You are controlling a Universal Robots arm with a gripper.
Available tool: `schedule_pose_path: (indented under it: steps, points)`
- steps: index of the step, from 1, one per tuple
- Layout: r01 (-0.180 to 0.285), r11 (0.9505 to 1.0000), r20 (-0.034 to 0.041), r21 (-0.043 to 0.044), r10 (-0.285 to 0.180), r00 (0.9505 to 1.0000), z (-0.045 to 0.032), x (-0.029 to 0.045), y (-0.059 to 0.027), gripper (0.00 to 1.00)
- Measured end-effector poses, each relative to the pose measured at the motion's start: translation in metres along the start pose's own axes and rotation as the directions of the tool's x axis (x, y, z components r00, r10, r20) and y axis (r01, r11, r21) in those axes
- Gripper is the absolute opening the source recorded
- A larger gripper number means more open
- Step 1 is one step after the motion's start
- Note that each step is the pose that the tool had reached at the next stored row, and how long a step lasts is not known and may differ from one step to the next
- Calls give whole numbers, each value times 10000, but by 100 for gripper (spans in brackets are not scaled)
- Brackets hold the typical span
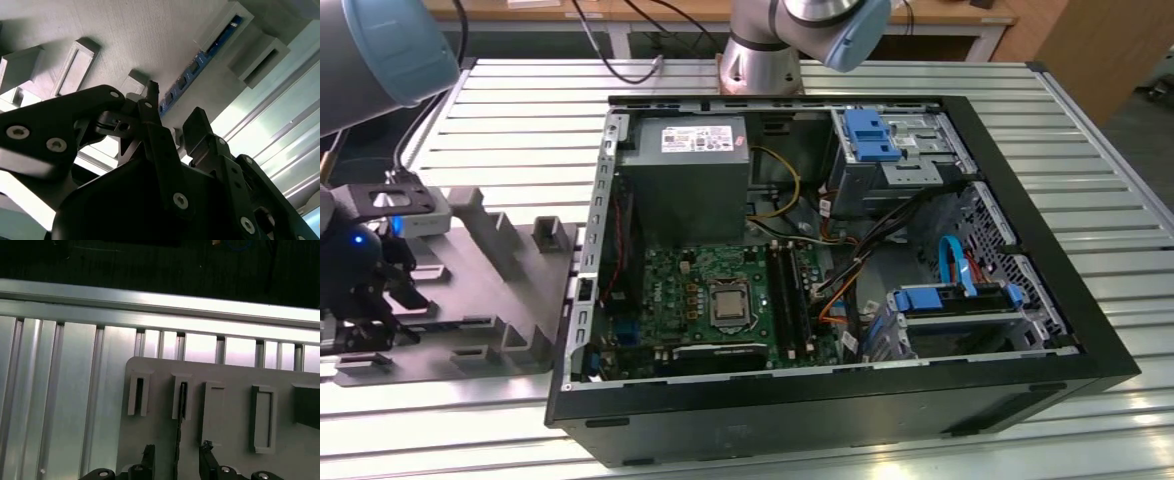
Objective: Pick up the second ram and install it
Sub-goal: 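Pick up the second ram and move it above second insertion slot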
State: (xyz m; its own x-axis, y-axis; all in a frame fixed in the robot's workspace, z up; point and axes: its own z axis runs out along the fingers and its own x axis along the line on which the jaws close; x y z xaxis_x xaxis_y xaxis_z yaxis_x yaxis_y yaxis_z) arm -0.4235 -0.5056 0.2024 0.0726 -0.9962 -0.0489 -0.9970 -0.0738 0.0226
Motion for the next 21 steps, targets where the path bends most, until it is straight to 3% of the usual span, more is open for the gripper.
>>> schedule_pose_path:
  steps: [12,17,21]
  points:
    - [24,10000,-13,-2,-24,10000,28,0,10,46]
    - [28,10000,-16,-2,-28,10000,28,0,10,27]
    - [31,10000,-18,-2,-31,10000,28,0,10,26]
